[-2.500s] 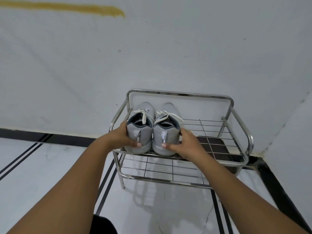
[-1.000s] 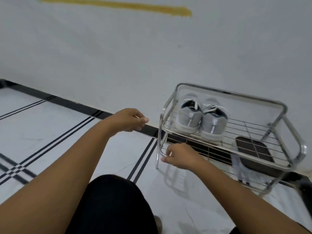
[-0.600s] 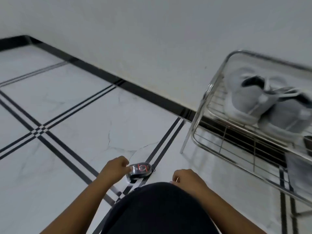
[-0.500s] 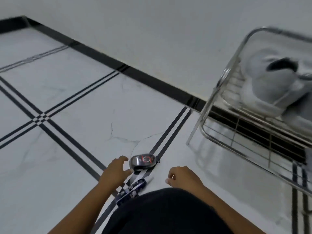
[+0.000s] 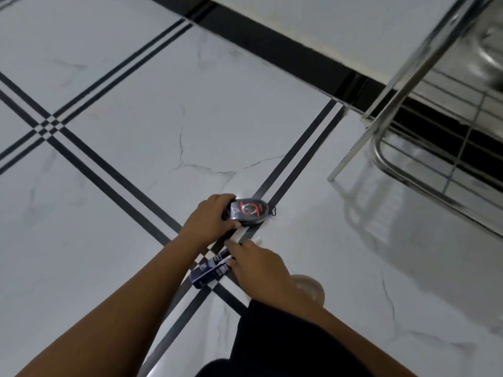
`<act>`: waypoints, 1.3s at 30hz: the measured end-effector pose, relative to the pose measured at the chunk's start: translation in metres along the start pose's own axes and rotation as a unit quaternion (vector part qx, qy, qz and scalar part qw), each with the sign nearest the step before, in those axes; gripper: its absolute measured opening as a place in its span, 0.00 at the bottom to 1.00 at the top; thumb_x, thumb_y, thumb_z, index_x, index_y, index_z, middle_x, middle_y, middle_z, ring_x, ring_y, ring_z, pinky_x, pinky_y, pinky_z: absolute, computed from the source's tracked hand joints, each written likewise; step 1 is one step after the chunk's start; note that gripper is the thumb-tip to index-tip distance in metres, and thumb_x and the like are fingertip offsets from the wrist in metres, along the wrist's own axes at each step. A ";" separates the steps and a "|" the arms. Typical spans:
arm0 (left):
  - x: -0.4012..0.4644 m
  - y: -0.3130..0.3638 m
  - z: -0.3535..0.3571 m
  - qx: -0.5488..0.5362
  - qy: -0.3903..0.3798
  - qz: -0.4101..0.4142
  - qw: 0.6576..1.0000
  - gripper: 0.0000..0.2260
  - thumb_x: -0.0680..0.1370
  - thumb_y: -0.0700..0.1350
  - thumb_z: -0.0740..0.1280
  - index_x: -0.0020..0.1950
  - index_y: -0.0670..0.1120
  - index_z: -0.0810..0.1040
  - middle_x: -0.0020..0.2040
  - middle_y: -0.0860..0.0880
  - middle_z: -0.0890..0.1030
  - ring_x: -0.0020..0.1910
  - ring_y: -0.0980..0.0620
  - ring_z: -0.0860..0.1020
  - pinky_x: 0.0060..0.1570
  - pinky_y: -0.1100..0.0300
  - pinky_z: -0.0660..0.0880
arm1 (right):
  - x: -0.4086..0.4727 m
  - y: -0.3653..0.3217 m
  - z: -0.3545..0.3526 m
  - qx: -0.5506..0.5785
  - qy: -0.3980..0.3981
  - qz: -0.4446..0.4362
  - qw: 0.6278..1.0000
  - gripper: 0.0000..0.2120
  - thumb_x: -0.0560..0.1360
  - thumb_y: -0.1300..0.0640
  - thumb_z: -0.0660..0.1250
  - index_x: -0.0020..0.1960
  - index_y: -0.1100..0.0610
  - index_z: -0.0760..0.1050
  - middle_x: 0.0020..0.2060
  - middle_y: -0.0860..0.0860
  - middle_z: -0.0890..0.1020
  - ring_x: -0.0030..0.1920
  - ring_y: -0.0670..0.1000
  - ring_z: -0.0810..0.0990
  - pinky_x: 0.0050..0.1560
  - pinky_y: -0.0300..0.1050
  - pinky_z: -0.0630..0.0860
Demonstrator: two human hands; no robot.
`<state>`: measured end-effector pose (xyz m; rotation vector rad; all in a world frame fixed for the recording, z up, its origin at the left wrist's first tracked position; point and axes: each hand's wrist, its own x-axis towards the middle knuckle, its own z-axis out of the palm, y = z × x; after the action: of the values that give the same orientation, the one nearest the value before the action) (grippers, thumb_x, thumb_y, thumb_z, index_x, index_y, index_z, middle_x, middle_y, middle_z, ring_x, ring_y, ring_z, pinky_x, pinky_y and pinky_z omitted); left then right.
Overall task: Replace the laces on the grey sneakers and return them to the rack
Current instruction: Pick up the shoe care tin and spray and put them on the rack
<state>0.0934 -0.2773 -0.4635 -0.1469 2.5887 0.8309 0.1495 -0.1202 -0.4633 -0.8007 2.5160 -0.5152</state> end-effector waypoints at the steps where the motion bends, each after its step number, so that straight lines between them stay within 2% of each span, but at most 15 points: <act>1: 0.002 -0.001 0.000 -0.002 -0.002 0.000 1.000 0.30 0.72 0.49 0.74 0.72 0.48 0.68 0.67 0.46 0.73 0.64 0.48 0.72 0.63 0.53 0.69 | 0.002 0.001 0.003 0.020 -0.003 0.014 1.000 0.20 0.80 0.52 0.58 0.71 0.49 0.63 0.53 0.55 0.79 0.46 0.59 0.81 0.39 0.50 0.75; 4: 0.004 -0.002 0.000 -0.011 0.007 -0.007 1.000 0.30 0.72 0.51 0.74 0.71 0.48 0.68 0.65 0.46 0.74 0.62 0.48 0.73 0.61 0.52 0.71 | 0.008 0.003 0.003 0.092 -0.061 0.055 0.992 0.18 0.82 0.47 0.53 0.71 0.46 0.66 0.56 0.55 0.81 0.51 0.59 0.80 0.48 0.51 0.76; 7: 0.003 -0.006 0.001 -0.025 0.025 -0.029 0.999 0.30 0.72 0.51 0.74 0.71 0.49 0.67 0.64 0.46 0.73 0.60 0.47 0.73 0.58 0.53 0.72 | 0.008 0.007 0.001 0.118 -0.052 0.094 0.987 0.15 0.82 0.47 0.53 0.67 0.45 0.69 0.54 0.54 0.82 0.51 0.57 0.80 0.46 0.47 0.75; 10: -0.001 -0.011 0.005 -0.034 0.051 -0.059 0.996 0.29 0.72 0.51 0.74 0.70 0.50 0.67 0.63 0.46 0.73 0.59 0.48 0.74 0.55 0.56 0.71 | 0.010 0.017 -0.005 0.080 -0.030 0.135 0.987 0.16 0.81 0.51 0.55 0.68 0.45 0.66 0.54 0.55 0.81 0.51 0.58 0.79 0.45 0.47 0.73; 12: -0.003 -0.013 0.007 -0.036 0.062 -0.069 0.995 0.29 0.72 0.51 0.74 0.70 0.49 0.67 0.63 0.46 0.73 0.58 0.48 0.74 0.55 0.55 0.72 | 0.012 0.025 -0.013 0.069 -0.026 0.182 0.980 0.19 0.80 0.54 0.56 0.70 0.45 0.64 0.54 0.56 0.77 0.52 0.59 0.78 0.46 0.47 0.71; 15: -0.003 -0.012 0.009 -0.029 0.070 -0.081 0.994 0.29 0.71 0.52 0.74 0.69 0.49 0.67 0.62 0.46 0.73 0.58 0.47 0.74 0.55 0.54 0.73 | 0.019 0.031 -0.024 0.113 -0.010 0.262 0.958 0.21 0.79 0.61 0.56 0.69 0.47 0.66 0.54 0.58 0.73 0.51 0.59 0.76 0.46 0.46 0.70; 17: 0.000 -0.009 0.010 -0.024 0.071 -0.086 0.993 0.29 0.71 0.52 0.74 0.68 0.49 0.67 0.62 0.46 0.73 0.57 0.47 0.75 0.54 0.53 0.74 | 0.023 0.035 -0.029 0.141 0.024 0.299 0.944 0.18 0.78 0.64 0.57 0.65 0.51 0.69 0.55 0.58 0.73 0.47 0.58 0.75 0.45 0.47 0.73; 19: 0.001 -0.005 0.010 -0.016 0.068 -0.083 0.994 0.30 0.71 0.52 0.74 0.69 0.48 0.67 0.62 0.47 0.73 0.58 0.46 0.74 0.55 0.52 0.74 | 0.024 0.035 -0.031 0.149 0.067 0.329 0.930 0.15 0.79 0.62 0.61 0.64 0.56 0.67 0.55 0.58 0.74 0.46 0.57 0.76 0.43 0.47 0.73; 22: 0.003 -0.001 0.013 0.001 0.054 -0.065 0.996 0.31 0.71 0.52 0.74 0.70 0.49 0.66 0.65 0.48 0.73 0.61 0.47 0.73 0.55 0.53 0.73 | 0.020 0.040 -0.028 0.195 0.119 0.396 0.890 0.22 0.76 0.54 0.69 0.64 0.59 0.63 0.58 0.57 0.74 0.53 0.59 0.78 0.46 0.48 0.74; 24: 0.004 0.002 0.016 0.009 0.057 -0.064 0.996 0.28 0.71 0.51 0.74 0.68 0.49 0.68 0.63 0.49 0.73 0.58 0.48 0.74 0.51 0.55 0.72 | 0.017 0.046 -0.026 0.226 0.118 0.422 0.870 0.22 0.75 0.51 0.70 0.61 0.61 0.66 0.56 0.57 0.76 0.53 0.59 0.78 0.46 0.46 0.73; 28: 0.002 0.005 0.020 0.014 0.077 -0.077 0.994 0.22 0.71 0.50 0.73 0.61 0.48 0.71 0.57 0.49 0.74 0.49 0.50 0.74 0.44 0.58 0.69 | 0.016 0.058 -0.026 0.295 0.114 0.409 0.856 0.17 0.74 0.49 0.70 0.56 0.60 0.75 0.50 0.56 0.81 0.48 0.56 0.80 0.47 0.46 0.76; 31: -0.001 0.009 0.021 0.025 0.084 -0.083 0.993 0.20 0.71 0.52 0.73 0.58 0.47 0.72 0.53 0.49 0.75 0.46 0.50 0.74 0.42 0.59 0.68 | 0.012 0.063 -0.035 0.366 0.155 0.386 0.833 0.12 0.73 0.51 0.72 0.51 0.54 0.74 0.46 0.50 0.80 0.45 0.52 0.79 0.48 0.47 0.79; 36: -0.018 0.028 0.009 0.010 0.098 -0.077 0.992 0.19 0.70 0.56 0.72 0.55 0.49 0.74 0.48 0.51 0.76 0.45 0.51 0.76 0.41 0.58 0.72 | -0.005 0.059 -0.062 0.398 0.235 0.320 0.827 0.17 0.70 0.56 0.76 0.51 0.47 0.71 0.43 0.41 0.76 0.44 0.45 0.76 0.39 0.31 0.67; 39: -0.040 0.054 -0.024 -0.040 0.125 -0.035 0.991 0.19 0.68 0.57 0.72 0.55 0.50 0.75 0.49 0.51 0.77 0.45 0.52 0.77 0.41 0.57 0.75 | -0.026 0.043 -0.099 0.394 0.281 0.281 0.829 0.17 0.70 0.57 0.76 0.52 0.45 0.71 0.46 0.42 0.78 0.48 0.45 0.77 0.41 0.29 0.67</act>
<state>0.1096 -0.2477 -0.4004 -0.3856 2.7633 0.9429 0.0979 -0.0507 -0.3941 0.4639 2.4469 -1.5776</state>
